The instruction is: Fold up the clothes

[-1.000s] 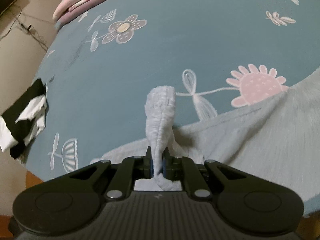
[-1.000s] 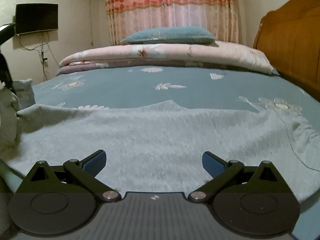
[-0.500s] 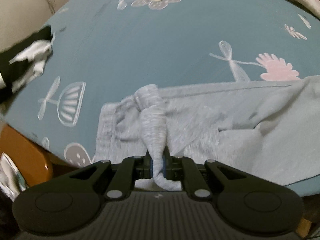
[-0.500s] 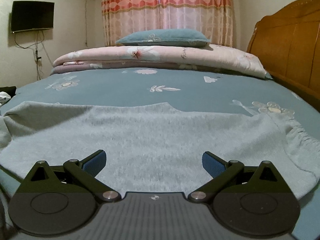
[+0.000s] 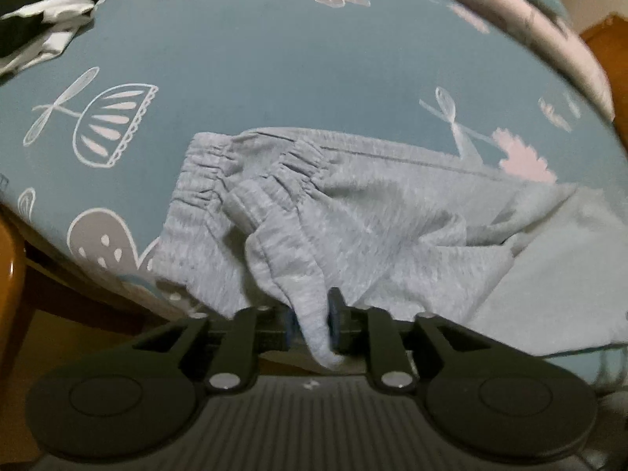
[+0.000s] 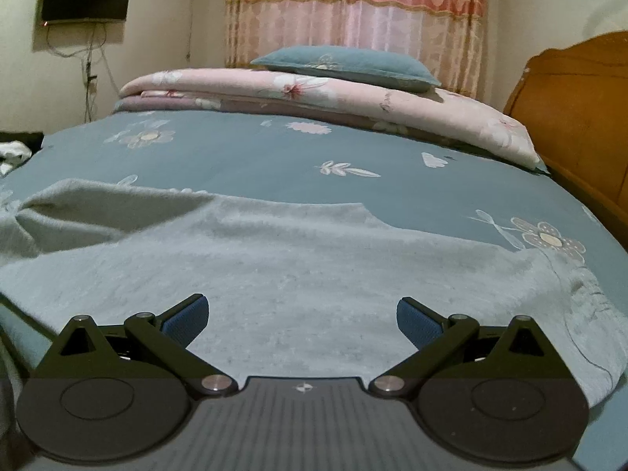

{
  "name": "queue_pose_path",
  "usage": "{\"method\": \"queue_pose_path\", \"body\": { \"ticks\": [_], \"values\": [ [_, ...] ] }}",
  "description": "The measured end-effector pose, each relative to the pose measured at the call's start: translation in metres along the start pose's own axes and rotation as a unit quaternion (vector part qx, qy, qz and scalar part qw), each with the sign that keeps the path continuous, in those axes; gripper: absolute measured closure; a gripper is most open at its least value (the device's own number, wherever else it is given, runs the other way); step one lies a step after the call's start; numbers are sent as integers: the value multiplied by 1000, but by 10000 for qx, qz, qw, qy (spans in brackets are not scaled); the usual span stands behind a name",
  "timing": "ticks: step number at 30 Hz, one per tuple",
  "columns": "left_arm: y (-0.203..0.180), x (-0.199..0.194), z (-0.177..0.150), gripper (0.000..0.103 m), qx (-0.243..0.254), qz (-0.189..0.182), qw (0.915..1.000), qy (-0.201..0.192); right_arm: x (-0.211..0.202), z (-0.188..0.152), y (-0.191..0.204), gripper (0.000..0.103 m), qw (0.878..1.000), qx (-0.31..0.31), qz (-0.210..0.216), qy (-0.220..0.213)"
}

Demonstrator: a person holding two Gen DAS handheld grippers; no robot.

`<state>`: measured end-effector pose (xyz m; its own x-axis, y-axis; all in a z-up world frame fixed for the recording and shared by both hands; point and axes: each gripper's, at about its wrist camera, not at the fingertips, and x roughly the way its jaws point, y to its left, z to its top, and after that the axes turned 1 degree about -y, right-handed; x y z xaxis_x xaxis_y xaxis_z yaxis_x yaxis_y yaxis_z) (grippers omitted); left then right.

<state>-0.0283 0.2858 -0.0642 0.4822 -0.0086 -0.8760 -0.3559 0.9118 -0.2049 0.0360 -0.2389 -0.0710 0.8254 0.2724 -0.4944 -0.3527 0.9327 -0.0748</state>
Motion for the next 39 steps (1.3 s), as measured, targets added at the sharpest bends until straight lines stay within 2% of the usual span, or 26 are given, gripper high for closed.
{"method": "queue_pose_path", "body": {
  "ticks": [1,3,6,10,14,17,20,26,28,30,33,35,36,39],
  "values": [
    [3,-7,-2,69,19,-43,10000,-62,0,1,3,0,10000,-56,5,19],
    [10,-20,-5,61,55,-64,9998,-154,0,2,10,0,9999,-151,10,49],
    [19,-41,-6,59,110,-100,9994,-305,1,4,17,0,9996,-238,67,104],
    [22,-58,8,59,363,-102,9966,-730,4,9,26,0,9993,-335,128,136],
    [15,-40,39,59,604,-288,9933,-943,8,16,36,0,9989,-423,167,152],
    [14,-7,60,60,562,-508,9931,-890,8,23,41,0,9989,-390,224,112],
    [15,17,70,60,666,-527,9921,-921,7,27,43,0,9990,-369,241,95],
    [22,53,58,60,891,-610,9915,-720,14,29,42,0,9991,-361,123,196],
    [18,54,52,52,1151,-577,9879,-864,17,29,43,0,9991,-348,94,225],
    [12,54,49,50,1395,-498,9848,-908,20,28,45,0,9990,-356,76,262],
    [3,55,45,50,1748,-376,9791,-966,26,26,50,0,9986,-401,108,331],
    [0,54,46,58,1825,-312,9782,-941,29,26,55,0,9982,-468,129,346],
    [1,53,46,70,1786,-371,9787,-942,30,26,58,0,9980,-515,156,337],
    [-2,44,44,72,1717,-393,9787,-1055,28,27,65,0,9971,-659,235,301]
  ]
}}
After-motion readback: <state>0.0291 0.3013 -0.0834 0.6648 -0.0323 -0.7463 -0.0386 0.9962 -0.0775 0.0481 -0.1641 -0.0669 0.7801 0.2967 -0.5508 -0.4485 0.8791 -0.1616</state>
